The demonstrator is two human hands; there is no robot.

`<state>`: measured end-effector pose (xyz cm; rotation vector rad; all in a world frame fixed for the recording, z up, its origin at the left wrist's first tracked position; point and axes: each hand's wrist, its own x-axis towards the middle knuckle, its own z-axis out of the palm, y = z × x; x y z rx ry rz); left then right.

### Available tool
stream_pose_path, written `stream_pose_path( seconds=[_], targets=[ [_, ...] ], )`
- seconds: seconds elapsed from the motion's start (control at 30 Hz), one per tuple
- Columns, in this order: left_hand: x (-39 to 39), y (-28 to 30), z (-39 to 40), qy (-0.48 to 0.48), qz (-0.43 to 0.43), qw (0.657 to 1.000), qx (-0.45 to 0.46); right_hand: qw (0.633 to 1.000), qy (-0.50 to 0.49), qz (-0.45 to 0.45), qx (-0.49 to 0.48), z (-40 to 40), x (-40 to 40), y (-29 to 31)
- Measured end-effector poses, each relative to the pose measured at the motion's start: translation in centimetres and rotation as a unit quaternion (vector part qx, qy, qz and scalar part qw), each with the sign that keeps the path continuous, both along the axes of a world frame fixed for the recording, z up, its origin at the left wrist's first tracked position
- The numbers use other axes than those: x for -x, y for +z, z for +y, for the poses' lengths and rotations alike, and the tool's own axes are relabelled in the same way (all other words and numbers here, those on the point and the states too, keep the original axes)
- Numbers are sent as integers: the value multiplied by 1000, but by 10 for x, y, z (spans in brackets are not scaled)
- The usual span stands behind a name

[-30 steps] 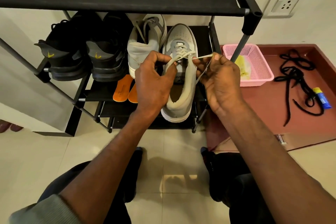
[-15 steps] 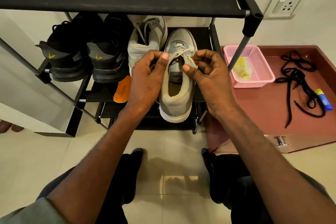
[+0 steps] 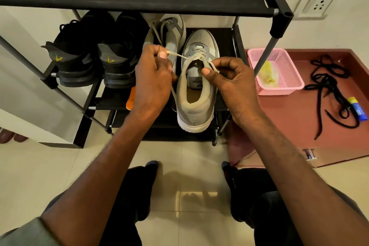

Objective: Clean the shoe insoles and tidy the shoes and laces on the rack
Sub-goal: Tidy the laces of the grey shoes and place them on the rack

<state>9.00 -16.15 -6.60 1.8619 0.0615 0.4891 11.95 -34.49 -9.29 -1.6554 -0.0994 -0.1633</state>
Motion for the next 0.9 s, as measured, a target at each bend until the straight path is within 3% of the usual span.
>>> stream_pose_path(
  seconds=[0.2,0.33,0.5,0.57,0.73,0.8,0.9],
  targets=[
    [0,4,3,-80,-7,987,-141,1000,-26,-5,-6,4,-1,2],
    [-1,4,9,-48,-35,983,-176,1000,-10,-9,-19,4,-1,3],
    [-8,-3,-4,-129,7,988,-82,1000,-7,-16,-20,4,-2,-1],
    [-10,-5,-9,-125,15,990,-62,999,-30,-16,-12,7,-4,-3],
    [-7,10,1,-61,23,994,84,995,-76,-52,27,19,-7,-4],
    [-5,12,8,1,10,1000,21,996,-66,-48,46,17,-7,0],
    [-4,19,16,99,2,971,-217,980,-42,-103,166,4,-10,20]
  ],
)
